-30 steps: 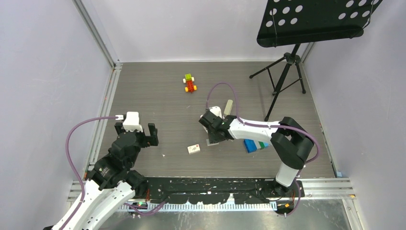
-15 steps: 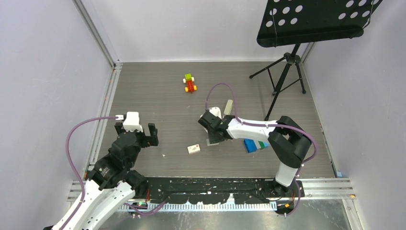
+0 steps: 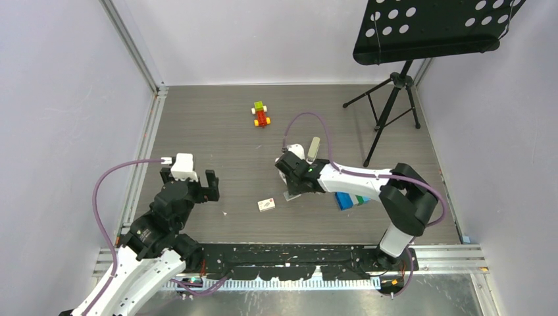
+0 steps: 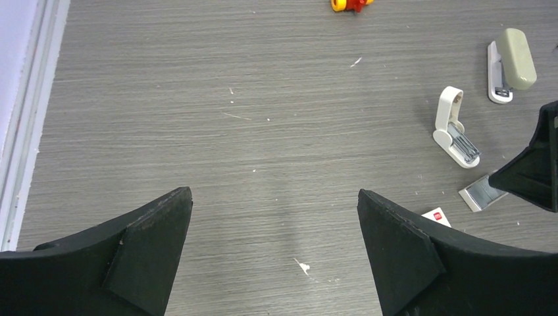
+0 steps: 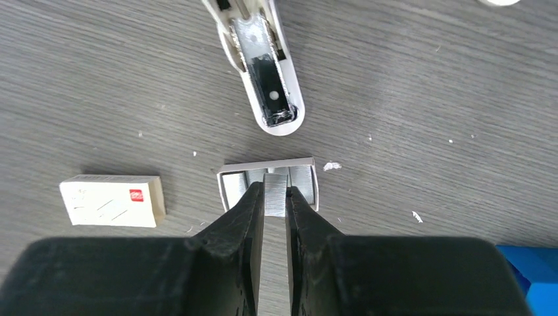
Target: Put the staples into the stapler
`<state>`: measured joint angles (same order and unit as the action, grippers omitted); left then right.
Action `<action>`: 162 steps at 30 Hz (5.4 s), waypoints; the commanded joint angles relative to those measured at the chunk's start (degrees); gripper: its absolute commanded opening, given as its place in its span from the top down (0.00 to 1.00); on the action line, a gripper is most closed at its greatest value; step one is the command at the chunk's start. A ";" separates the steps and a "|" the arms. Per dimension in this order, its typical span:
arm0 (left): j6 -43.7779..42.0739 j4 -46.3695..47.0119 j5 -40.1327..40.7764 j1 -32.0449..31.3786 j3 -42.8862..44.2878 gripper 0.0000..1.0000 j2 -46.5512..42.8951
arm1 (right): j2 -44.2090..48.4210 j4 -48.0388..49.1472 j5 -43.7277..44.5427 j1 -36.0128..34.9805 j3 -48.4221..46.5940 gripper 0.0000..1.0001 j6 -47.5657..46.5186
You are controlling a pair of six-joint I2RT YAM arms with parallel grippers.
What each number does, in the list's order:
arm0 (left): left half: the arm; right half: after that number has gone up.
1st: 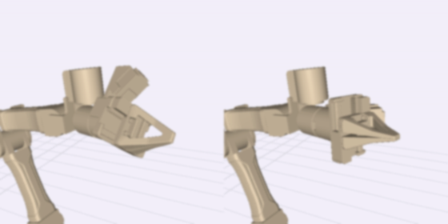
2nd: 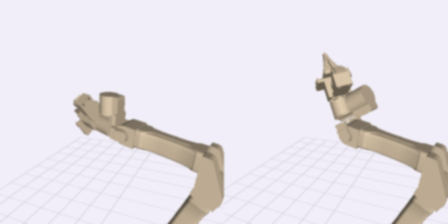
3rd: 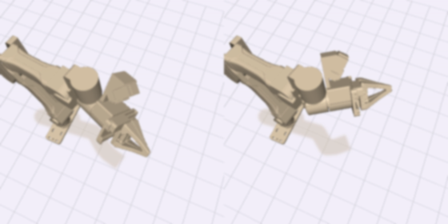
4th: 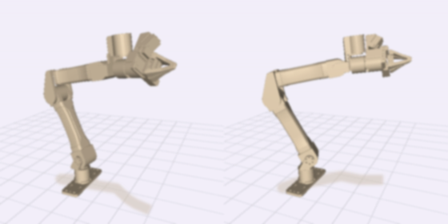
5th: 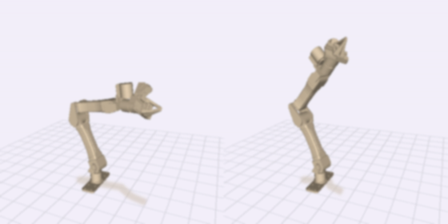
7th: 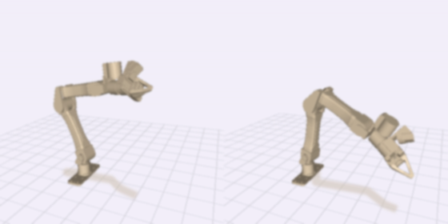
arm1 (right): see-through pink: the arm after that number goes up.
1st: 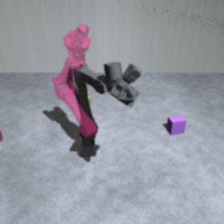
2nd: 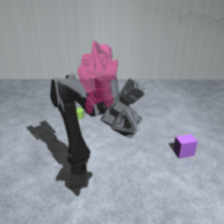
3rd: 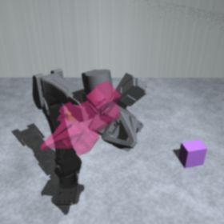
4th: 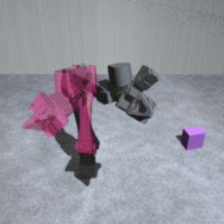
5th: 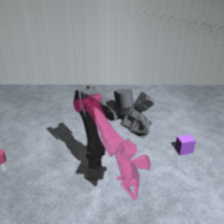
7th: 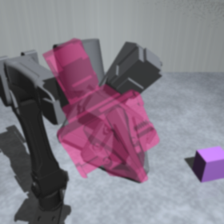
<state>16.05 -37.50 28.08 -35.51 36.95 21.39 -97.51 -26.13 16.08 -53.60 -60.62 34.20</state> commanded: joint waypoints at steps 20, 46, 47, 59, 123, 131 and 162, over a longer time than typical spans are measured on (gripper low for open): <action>17.84 19.45 -31.58 0.28 -0.96 0.02 16.86 | 25.00 33.75 -7.34 1.07 16.13 0.84 -14.10; -26.24 82.45 -51.62 -8.86 -19.28 0.05 25.72 | 34.83 28.51 -39.02 14.23 15.31 0.84 10.50; -27.74 82.90 -52.17 -9.14 -19.21 0.05 26.06 | 35.07 28.49 -39.74 14.49 15.19 0.84 11.31; -32.07 86.06 -55.67 -9.49 -17.97 0.20 28.73 | 36.43 32.26 -47.88 15.02 15.97 0.84 16.02; -6.86 38.24 -43.10 -12.62 -2.98 0.92 31.68 | 49.25 13.45 -26.16 18.71 22.13 0.33 4.85; 3.82 26.05 -34.13 -16.73 4.62 0.92 43.88 | 50.93 6.11 -17.57 18.71 23.10 0.33 2.47; 6.19 1.10 -24.44 -30.05 31.69 0.79 84.15 | 55.38 -1.73 -11.50 18.71 26.19 0.32 -1.24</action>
<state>22.52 -34.92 3.22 -64.79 67.29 104.25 -43.09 -26.94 2.28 -35.07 -34.06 33.91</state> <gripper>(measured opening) 0.317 0.683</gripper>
